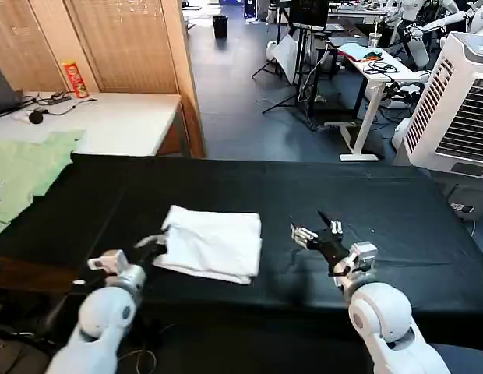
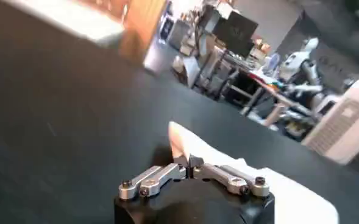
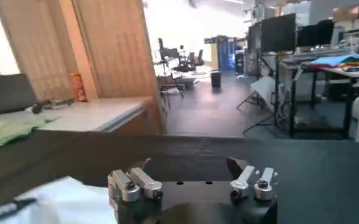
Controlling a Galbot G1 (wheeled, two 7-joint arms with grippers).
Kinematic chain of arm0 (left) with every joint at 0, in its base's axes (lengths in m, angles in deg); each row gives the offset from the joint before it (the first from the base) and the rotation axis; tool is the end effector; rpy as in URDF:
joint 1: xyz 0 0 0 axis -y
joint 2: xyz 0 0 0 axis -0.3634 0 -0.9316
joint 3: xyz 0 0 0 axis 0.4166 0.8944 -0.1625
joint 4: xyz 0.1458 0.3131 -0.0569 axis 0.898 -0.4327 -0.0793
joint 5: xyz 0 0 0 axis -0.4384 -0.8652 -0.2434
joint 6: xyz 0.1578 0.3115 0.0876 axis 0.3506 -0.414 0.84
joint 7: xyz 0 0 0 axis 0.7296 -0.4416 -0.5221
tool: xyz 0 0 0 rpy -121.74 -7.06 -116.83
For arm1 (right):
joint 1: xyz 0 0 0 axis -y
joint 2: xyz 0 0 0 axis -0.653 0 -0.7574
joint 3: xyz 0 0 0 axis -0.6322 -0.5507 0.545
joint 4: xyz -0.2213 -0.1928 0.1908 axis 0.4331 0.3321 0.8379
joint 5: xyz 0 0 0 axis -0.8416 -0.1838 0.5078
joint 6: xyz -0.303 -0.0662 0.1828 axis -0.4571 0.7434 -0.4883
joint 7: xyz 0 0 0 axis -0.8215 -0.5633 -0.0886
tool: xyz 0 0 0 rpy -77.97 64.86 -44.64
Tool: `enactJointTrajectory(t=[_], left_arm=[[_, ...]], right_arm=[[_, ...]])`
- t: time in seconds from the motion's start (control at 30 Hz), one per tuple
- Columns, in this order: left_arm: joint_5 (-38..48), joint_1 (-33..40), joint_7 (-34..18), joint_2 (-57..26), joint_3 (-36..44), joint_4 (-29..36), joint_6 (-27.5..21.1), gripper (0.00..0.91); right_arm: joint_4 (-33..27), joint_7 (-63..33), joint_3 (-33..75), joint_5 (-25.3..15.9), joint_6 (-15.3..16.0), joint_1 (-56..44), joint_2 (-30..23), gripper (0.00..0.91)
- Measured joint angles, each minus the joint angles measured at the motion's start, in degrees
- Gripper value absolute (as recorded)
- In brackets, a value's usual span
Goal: Fold and organize the clothes.
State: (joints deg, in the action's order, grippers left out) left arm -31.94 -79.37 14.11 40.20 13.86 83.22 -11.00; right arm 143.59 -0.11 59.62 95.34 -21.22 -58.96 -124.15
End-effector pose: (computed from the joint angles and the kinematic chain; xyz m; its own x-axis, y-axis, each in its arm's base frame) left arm 0.2971 0.1015 -0.2845 -0.9508 0.0896 0.2965 0.0473 0.9880 -0.1471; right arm 0.2780 -0.0317 -0.2264 -0.9443 -0.2439 0.2208 -0.2349 0.9697 0.0665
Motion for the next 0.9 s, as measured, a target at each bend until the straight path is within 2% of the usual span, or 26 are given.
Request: enactJointTrajectory(t=[0.37, 0.47, 0.67, 0.9], left_arm=[[-9.4, -0.47, 1.27, -17.28, -10.41, 4.05, 0.46, 0.0], [-11.45, -0.41, 1.04, -19.43, -11.2, 5.92, 0.07, 0.0], [-14.81, -2.25, -0.68, -16.75, -6.6, 10.86, -1.02, 0.0], [-16.53, -2.25, -3.37, -7.77, 6.43, 9.47, -0.76, 0.0]], right_arm=[[-1.33, 0.3, -1.38, -3.23, -0.74, 0.42, -1.47, 0.878], [-1.36, 0.31, -1.43, -3.44, -0.81, 0.15, -1.8, 0.878], [-1.01, 0.4, -1.15, -3.87, -0.89, -1.11, -1.74, 0.878], [-0.09, 0.41, -0.99, -3.6, -0.75, -2.4, -1.09, 0.878]])
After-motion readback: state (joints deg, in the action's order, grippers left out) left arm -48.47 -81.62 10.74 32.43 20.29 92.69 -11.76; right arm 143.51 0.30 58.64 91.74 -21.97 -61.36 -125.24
